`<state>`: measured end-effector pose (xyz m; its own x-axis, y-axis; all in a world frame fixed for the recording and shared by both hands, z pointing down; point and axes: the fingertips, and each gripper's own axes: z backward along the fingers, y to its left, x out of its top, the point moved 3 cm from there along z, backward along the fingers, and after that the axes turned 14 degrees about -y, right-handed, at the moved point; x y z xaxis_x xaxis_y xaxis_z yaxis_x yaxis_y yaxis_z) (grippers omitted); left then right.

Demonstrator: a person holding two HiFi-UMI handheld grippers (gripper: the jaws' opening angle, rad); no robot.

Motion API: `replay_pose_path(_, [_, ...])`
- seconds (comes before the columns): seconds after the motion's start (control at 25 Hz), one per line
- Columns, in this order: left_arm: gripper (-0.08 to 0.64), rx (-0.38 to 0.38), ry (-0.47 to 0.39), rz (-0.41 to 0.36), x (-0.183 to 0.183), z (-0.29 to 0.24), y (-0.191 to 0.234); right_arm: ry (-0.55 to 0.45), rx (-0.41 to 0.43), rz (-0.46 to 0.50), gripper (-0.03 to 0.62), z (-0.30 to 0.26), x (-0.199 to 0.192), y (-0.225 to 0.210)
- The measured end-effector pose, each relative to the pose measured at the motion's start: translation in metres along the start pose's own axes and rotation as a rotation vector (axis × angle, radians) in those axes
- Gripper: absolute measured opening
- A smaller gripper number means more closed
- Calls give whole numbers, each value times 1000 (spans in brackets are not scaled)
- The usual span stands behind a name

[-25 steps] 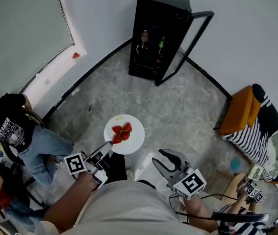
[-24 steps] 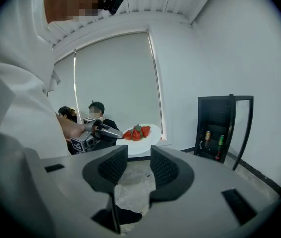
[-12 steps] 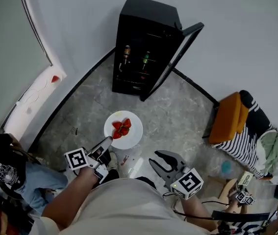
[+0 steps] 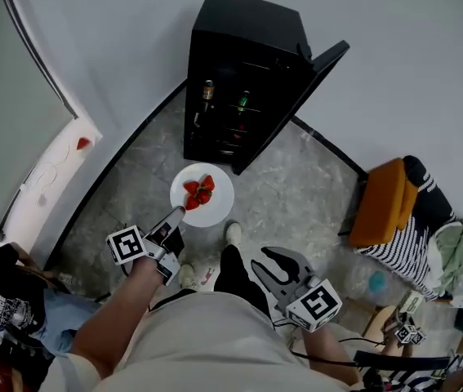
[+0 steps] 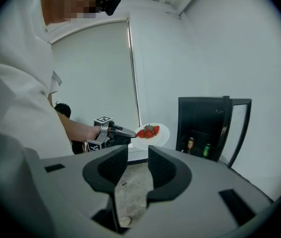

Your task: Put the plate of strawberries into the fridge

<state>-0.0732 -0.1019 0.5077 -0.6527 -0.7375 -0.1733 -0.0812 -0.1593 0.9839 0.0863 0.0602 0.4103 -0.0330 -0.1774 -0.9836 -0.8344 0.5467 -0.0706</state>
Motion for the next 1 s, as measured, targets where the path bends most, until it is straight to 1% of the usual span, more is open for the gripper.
replay_pose_path(0.08, [25,8,-8,14,11,-33,6,9,6,-11,138,-15,0,-30])
replay_pose_path(0.16, [25,17,-22,11,21,-65,14,9,29,-8,137,-32,1,-59])
replay_pose_path(0.28, [25,9,-65,54,29,-116,23,-11,106,20,138,-56,10,-99])
replay_pose_path(0.32, [25,15,-75,56,31,-133,28,-12,127,25,138,-63,11,-113])
replay_pose_path(0.36, [25,26,-82,48,35,-150,34,-11,142,27,138,-70,12,-129])
replay_pose_path(0.48, [25,89,-97,-17,48,-199,59,-15,178,47,138,-88,20,-176])
replay_pose_path(0.56, [25,116,-118,-24,54,-231,75,-26,202,68,138,-95,26,-206])
replay_pose_path(0.72, [25,137,-157,15,57,-293,101,-1,215,56,138,-96,22,-264])
replay_pose_path(0.8, [25,162,-164,2,58,-317,117,14,214,50,138,-91,17,-284])
replay_pose_path(0.88, [25,170,-177,-8,60,-341,131,26,204,40,138,-87,13,-304])
replay_pose_path(1.0, [25,189,-208,-1,67,-376,151,42,175,14,138,-81,11,-331])
